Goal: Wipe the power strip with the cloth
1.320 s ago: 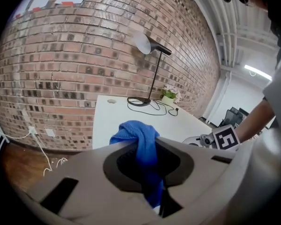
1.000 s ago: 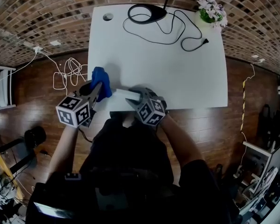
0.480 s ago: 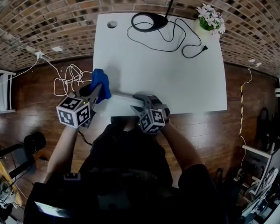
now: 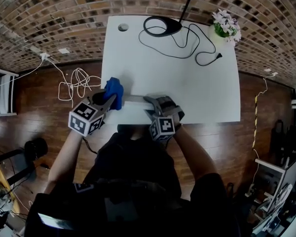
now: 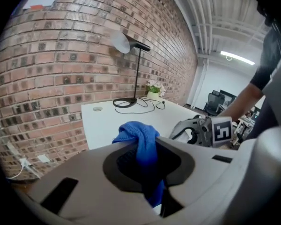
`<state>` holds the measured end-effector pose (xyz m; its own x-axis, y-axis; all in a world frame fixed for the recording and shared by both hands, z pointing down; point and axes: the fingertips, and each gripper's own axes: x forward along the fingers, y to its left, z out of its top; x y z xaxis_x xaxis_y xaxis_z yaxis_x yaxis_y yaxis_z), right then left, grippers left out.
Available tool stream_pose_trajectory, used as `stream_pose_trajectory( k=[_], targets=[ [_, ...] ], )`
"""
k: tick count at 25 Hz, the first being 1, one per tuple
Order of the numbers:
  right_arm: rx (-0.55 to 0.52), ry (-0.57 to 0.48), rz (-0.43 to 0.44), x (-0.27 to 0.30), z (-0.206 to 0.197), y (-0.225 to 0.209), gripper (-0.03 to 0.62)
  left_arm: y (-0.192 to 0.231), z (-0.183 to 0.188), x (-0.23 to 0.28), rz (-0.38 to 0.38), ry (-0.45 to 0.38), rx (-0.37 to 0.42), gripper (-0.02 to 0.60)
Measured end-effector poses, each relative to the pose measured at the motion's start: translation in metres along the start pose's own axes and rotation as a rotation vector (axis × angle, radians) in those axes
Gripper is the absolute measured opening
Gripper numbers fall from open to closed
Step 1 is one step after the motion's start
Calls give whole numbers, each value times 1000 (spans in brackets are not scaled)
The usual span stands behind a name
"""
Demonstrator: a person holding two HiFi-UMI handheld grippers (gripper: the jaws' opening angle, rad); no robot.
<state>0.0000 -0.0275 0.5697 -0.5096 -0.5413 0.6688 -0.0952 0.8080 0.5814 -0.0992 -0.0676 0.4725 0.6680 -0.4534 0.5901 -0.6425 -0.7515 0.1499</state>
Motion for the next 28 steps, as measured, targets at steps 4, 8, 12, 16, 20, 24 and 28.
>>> stream_pose_trajectory(
  k=[4, 8, 12, 16, 20, 24, 28],
  targets=[
    [-15, 8, 4, 7, -9, -1, 155, -26, -20, 20, -33, 121, 99, 64],
    [-9, -2, 5, 10, -10, 4, 156, -38, -40, 31, -10, 158, 137, 66],
    [-9, -21, -11, 9, -11, 3, 156, -37, -42, 33, 8, 148, 83, 66],
    [21, -69, 38, 3, -6, 12, 170, -38, -44, 37, -4, 214, 71, 66],
    [43, -92, 50, -1, -4, 17, 183, -41, -44, 37, -21, 262, 95, 65],
    [33, -87, 63, -4, -3, 22, 184, -43, -47, 35, 8, 252, 136, 66],
    [191, -122, 151, -21, -11, 33, 222, -42, -55, 35, 43, 263, 199, 65]
  ],
)
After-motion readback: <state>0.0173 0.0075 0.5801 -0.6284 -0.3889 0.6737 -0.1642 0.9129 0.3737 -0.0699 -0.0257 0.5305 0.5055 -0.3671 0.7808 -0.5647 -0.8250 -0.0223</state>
